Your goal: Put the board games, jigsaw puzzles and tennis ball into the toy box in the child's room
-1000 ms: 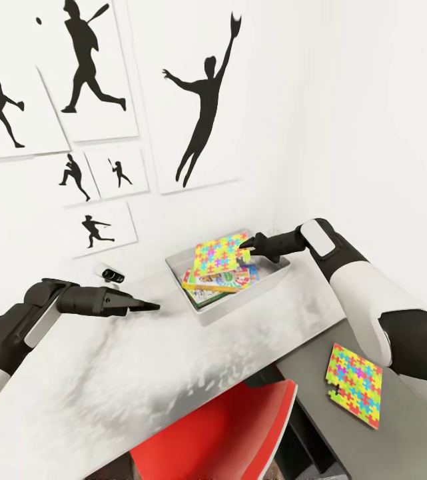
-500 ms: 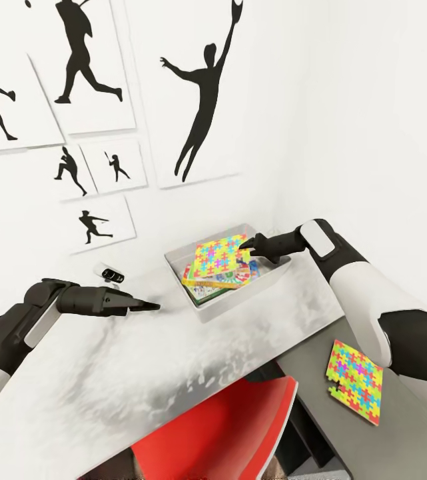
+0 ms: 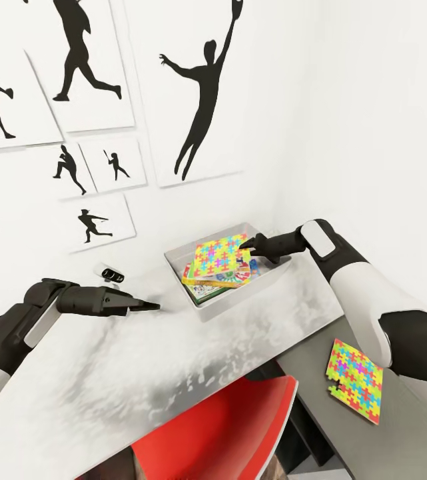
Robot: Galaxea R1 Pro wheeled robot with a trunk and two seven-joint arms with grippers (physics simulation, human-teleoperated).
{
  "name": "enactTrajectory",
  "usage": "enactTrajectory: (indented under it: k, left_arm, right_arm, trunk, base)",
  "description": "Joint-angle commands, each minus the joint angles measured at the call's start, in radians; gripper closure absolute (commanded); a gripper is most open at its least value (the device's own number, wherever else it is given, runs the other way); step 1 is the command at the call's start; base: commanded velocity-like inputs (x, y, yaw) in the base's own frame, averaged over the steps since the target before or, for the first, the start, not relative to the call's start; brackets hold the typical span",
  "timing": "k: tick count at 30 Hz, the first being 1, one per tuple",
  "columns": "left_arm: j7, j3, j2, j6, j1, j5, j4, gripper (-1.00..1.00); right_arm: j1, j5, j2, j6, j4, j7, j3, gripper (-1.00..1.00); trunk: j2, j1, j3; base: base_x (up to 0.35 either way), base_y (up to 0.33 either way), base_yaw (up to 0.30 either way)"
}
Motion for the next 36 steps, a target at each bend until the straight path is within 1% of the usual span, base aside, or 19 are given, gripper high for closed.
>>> enactTrajectory:
  k: [1, 26, 31, 36]
  left_arm:
    - [-0.005, -0.003, 0.001, 0.011, -0.001, 0.000, 0.000, -1.00]
    - [-0.005, -0.004, 0.001, 0.011, -0.001, 0.001, 0.000, -1.00]
    - [-0.005, -0.004, 0.001, 0.011, -0.001, 0.001, 0.000, -1.00]
    - [-0.005, -0.004, 0.001, 0.011, -0.001, 0.001, 0.000, -1.00]
  right_arm:
    - [-0.001, 0.003, -0.001, 0.001, 0.000, 0.007, 0.005, 1.00]
    - [0.000, 0.010, 0.004, 0.001, 0.001, 0.007, 0.000, 1.00]
    - [0.001, 0.012, 0.002, -0.050, 0.001, 0.008, 0.007, 1.00]
    - [0.003, 0.013, 0.003, -0.064, 0.005, 0.008, 0.008, 1.00]
  trunk:
    - [-0.002, 0.001, -0.002]
    - [-0.002, 0.001, -0.002]
    - [-0.002, 0.001, -0.002]
    - [-0.002, 0.001, -0.002]
  base:
    - [0.000, 0.000, 0.000]
    - [0.000, 0.000, 0.000]
    - [0.000, 0.000, 0.000]
    - [0.000, 0.000, 0.000]
